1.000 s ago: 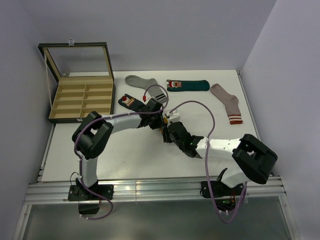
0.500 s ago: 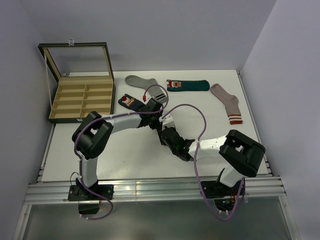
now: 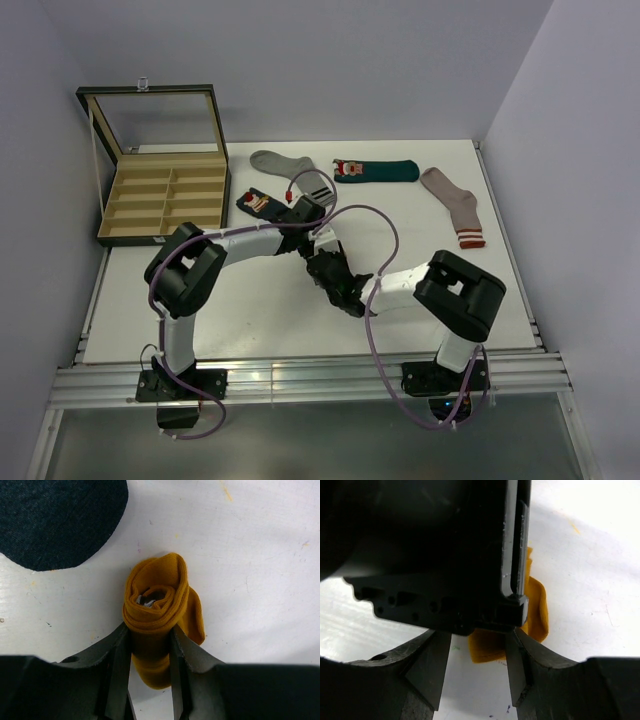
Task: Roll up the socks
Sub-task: Roll the sock at the center of the board.
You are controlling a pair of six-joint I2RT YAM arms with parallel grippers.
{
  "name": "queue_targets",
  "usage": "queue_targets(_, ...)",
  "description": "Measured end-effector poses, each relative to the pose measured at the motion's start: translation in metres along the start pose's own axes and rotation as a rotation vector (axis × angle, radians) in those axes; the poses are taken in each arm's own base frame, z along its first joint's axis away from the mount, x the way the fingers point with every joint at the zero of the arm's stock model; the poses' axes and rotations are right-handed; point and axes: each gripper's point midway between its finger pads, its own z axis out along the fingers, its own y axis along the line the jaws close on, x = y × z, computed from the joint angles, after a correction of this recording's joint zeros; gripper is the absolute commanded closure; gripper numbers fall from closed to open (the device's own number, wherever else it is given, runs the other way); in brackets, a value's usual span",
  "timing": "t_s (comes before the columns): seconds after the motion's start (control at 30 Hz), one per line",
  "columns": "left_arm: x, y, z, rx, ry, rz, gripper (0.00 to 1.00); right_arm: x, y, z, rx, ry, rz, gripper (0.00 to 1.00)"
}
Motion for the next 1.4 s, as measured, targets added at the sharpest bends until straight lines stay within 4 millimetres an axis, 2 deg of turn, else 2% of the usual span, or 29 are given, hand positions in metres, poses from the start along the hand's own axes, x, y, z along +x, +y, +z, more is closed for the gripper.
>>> queue_targets(0.5, -0.001, -0.001, -0.001, -0.004, 0.020, 0.012, 0.71, 0.013, -0.014, 0.012, 0.134, 0.095, 0.081, 0.48)
queue_targets(0.57, -0.005, -0.001, 0.000, -0.005, 0.020, 0.009, 0.70, 0.012, -0.014, 0.015, 0.139, 0.102, 0.086, 0.51)
queue_targets(0.6, -0.006, -0.001, 0.001, -0.006, 0.018, 0.009, 0.70, 0.011, -0.014, 0.017, 0.139, 0.103, 0.090, 0.53)
queue_targets(0.7, -0.011, 0.000, 0.003, -0.010, 0.014, 0.004, 0.69, 0.010, -0.013, 0.020, 0.135, 0.108, 0.096, 0.76)
queue_targets(0.73, -0.012, 0.000, 0.003, -0.011, 0.014, 0.004, 0.68, 0.009, -0.013, 0.021, 0.133, 0.110, 0.098, 0.88)
queue_targets(0.83, -0.014, 0.000, 0.003, -0.014, 0.008, 0.004, 0.59, 0.008, -0.013, 0.022, 0.127, 0.110, 0.103, 1.00)
queue_targets(0.93, -0.016, 0.002, 0.004, -0.019, 0.003, 0.000, 0.48, 0.006, -0.012, 0.023, 0.111, 0.113, 0.101, 1.00)
queue_targets(0.97, -0.017, 0.004, 0.004, -0.023, -0.001, -0.004, 0.42, 0.006, -0.011, 0.024, 0.096, 0.117, 0.100, 1.00)
queue_targets(1.07, -0.021, 0.013, 0.003, -0.039, -0.013, -0.022, 0.32, 0.004, -0.009, 0.027, 0.047, 0.129, 0.107, 1.00)
queue_targets(1.1, -0.022, 0.016, 0.001, -0.043, -0.017, -0.029, 0.24, 0.002, -0.007, 0.028, 0.023, 0.133, 0.116, 1.00)
queue_targets(1.17, -0.027, 0.023, -0.005, -0.052, -0.034, -0.057, 0.17, 0.000, -0.004, 0.031, -0.032, 0.146, 0.146, 1.00)
queue_targets(1.33, -0.043, 0.049, -0.027, -0.085, -0.101, -0.142, 0.12, -0.005, 0.006, 0.035, -0.223, 0.199, 0.247, 1.00)
queue_targets(1.4, -0.041, 0.051, -0.040, -0.077, -0.104, -0.157, 0.11, -0.008, 0.008, 0.036, -0.295, 0.219, 0.301, 1.00)
